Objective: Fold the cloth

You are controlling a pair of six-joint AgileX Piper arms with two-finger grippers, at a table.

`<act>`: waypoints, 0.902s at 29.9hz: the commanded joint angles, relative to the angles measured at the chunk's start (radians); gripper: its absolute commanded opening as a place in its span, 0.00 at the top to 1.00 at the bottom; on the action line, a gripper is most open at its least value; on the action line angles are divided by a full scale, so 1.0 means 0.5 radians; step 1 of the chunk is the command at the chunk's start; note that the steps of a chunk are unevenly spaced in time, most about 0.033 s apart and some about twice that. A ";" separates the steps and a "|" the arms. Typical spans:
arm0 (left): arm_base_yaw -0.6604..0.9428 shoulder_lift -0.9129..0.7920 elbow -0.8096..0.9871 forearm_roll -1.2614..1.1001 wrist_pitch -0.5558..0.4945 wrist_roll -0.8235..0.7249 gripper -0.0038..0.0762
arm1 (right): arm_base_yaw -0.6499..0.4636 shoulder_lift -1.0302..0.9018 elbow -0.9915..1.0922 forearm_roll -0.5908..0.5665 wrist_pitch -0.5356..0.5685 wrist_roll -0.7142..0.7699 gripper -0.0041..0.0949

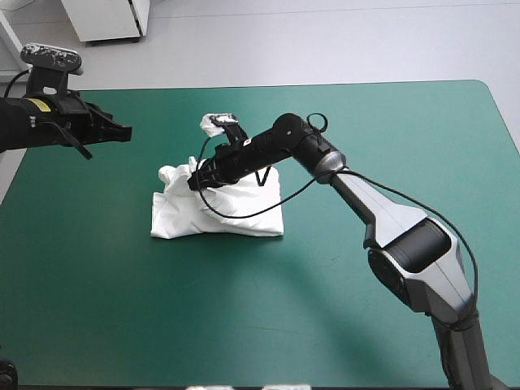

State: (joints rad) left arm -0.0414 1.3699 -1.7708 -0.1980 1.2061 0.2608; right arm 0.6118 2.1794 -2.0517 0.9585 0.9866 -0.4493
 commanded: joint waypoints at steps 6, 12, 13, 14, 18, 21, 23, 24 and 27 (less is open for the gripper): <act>0.001 -0.066 -0.060 -0.032 -0.082 -0.024 0.96 | 0.025 -0.007 -0.123 0.115 0.128 -0.099 0.61; 0.001 -0.066 -0.060 -0.033 -0.069 -0.024 0.96 | 0.025 -0.007 -0.235 0.076 0.200 -0.109 0.39; 0.001 -0.066 -0.060 -0.033 -0.059 -0.024 0.96 | 0.021 -0.007 -0.271 0.044 0.235 -0.109 0.39; 0.001 -0.071 -0.060 -0.033 -0.050 -0.024 0.96 | 0.021 -0.007 -0.321 -0.012 0.281 -0.095 0.39; 0.001 -0.105 -0.060 -0.033 -0.050 -0.024 0.96 | -0.072 -0.016 -0.489 -0.230 0.418 0.064 0.39; 0.001 -0.149 -0.060 -0.033 -0.050 -0.024 0.96 | -0.190 -0.084 -0.478 -0.440 0.463 0.148 0.39; 0.001 -0.188 -0.060 -0.025 -0.047 -0.024 0.96 | -0.274 -0.154 -0.455 -0.611 0.503 0.227 0.39; 0.001 -0.210 -0.060 -0.025 -0.047 -0.024 0.96 | -0.320 -0.197 -0.428 -0.696 0.518 0.276 0.39; 0.001 -0.284 -0.033 -0.020 -0.042 -0.015 0.96 | -0.453 -0.345 -0.270 -0.815 0.522 0.344 0.39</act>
State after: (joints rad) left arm -0.0414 1.2831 -1.7708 -0.1980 1.2338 0.2606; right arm 0.4415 2.1475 -2.2162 0.5739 1.2329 -0.3085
